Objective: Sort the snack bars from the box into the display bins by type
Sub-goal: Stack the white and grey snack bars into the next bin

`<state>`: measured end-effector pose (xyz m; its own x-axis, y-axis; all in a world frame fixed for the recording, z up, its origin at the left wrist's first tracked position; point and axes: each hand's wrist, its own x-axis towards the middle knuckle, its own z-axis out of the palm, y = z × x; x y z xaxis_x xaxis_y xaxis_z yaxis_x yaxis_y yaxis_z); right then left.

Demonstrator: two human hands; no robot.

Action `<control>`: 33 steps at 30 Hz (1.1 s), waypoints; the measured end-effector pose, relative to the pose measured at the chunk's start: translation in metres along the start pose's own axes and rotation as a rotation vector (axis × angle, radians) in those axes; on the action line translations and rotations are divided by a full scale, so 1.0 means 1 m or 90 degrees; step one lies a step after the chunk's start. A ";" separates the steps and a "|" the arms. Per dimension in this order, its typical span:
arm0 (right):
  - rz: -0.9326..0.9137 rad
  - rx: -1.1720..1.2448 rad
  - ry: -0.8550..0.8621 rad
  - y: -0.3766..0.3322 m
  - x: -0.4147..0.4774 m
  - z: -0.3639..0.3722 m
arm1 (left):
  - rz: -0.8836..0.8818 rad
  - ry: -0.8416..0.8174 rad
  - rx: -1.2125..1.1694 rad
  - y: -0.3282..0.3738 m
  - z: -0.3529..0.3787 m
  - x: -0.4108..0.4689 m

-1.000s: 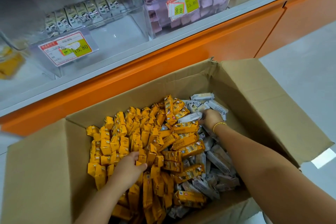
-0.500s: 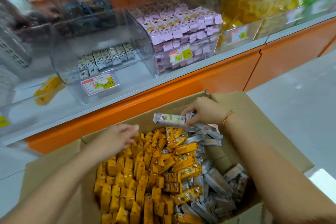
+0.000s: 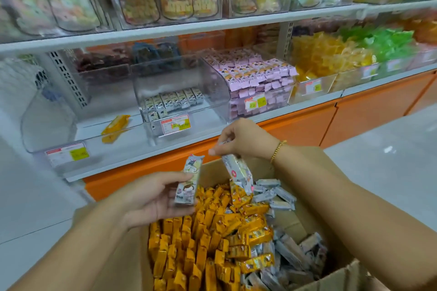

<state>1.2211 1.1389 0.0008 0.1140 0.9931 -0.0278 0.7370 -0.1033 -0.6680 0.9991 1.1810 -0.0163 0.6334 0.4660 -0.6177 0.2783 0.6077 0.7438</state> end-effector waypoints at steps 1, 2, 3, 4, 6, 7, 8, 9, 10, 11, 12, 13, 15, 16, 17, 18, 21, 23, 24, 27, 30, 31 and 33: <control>0.022 -0.031 -0.001 -0.004 0.002 0.005 | 0.026 0.023 -0.032 -0.002 0.007 -0.003; 0.039 -0.069 -0.008 -0.008 0.005 0.011 | 0.050 0.034 -0.044 -0.005 0.015 -0.004; 0.054 -0.106 -0.015 -0.013 0.008 0.017 | 0.072 0.037 -0.046 -0.007 0.021 -0.004; 0.068 -0.141 -0.020 -0.018 0.011 0.022 | 0.088 0.038 -0.045 -0.009 0.025 -0.005; 0.097 -0.203 -0.023 -0.027 0.016 0.027 | 0.102 0.050 -0.041 -0.014 0.025 -0.007; 0.115 -0.221 -0.026 -0.031 0.016 0.028 | 0.107 0.062 -0.034 -0.015 0.022 -0.008; 0.132 -0.216 -0.037 -0.036 0.016 0.029 | 0.114 0.068 -0.021 -0.017 0.018 -0.009; 0.150 -0.180 -0.051 -0.040 0.015 0.028 | 0.122 0.067 -0.006 -0.019 0.013 -0.011; 0.164 -0.109 -0.064 -0.042 0.014 0.028 | 0.132 0.061 0.008 -0.020 0.009 -0.013; 0.172 -0.014 -0.079 -0.045 0.012 0.027 | 0.141 0.054 0.018 -0.021 0.006 -0.015; 0.171 0.077 -0.102 -0.047 0.011 0.027 | 0.152 0.051 0.021 -0.021 0.003 -0.016; 0.165 0.148 -0.135 -0.048 0.010 0.027 | 0.164 0.051 0.013 -0.020 0.002 -0.016; 0.163 0.234 -0.200 -0.048 0.007 0.025 | 0.178 0.056 -0.025 -0.017 0.001 -0.014; 0.167 0.260 -0.209 -0.048 0.005 0.022 | 0.176 0.060 -0.043 -0.014 0.002 -0.013; 0.171 0.298 -0.190 -0.048 0.002 0.017 | 0.170 0.067 -0.062 -0.012 0.002 -0.011; 0.176 0.355 -0.142 -0.047 -0.001 0.012 | 0.163 0.078 -0.081 -0.011 0.003 -0.009; 0.185 0.582 0.057 -0.037 -0.009 -0.002 | 0.177 0.113 -0.155 -0.006 0.005 0.000; 0.177 0.704 0.139 -0.028 -0.015 -0.001 | 0.195 0.113 -0.217 -0.004 0.009 0.008; 0.168 0.750 0.165 -0.025 -0.018 0.005 | 0.204 0.102 -0.245 -0.003 0.012 0.011; 0.154 0.795 0.204 -0.026 -0.021 0.035 | 0.237 0.066 -0.316 0.000 0.023 0.020; 0.139 0.609 0.237 -0.032 -0.019 0.059 | 0.267 0.074 -0.376 0.003 0.030 0.028; 0.121 0.554 0.247 -0.032 -0.018 0.061 | 0.273 0.076 -0.391 0.003 0.030 0.030; 0.091 0.482 0.239 -0.029 -0.016 0.060 | 0.281 0.074 -0.412 0.006 0.029 0.033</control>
<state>1.1578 1.1297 -0.0237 0.4829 0.8756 0.0095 0.0705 -0.0280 -0.9971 1.0424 1.1817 -0.0252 0.4976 0.7938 -0.3498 -0.4783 0.5875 0.6528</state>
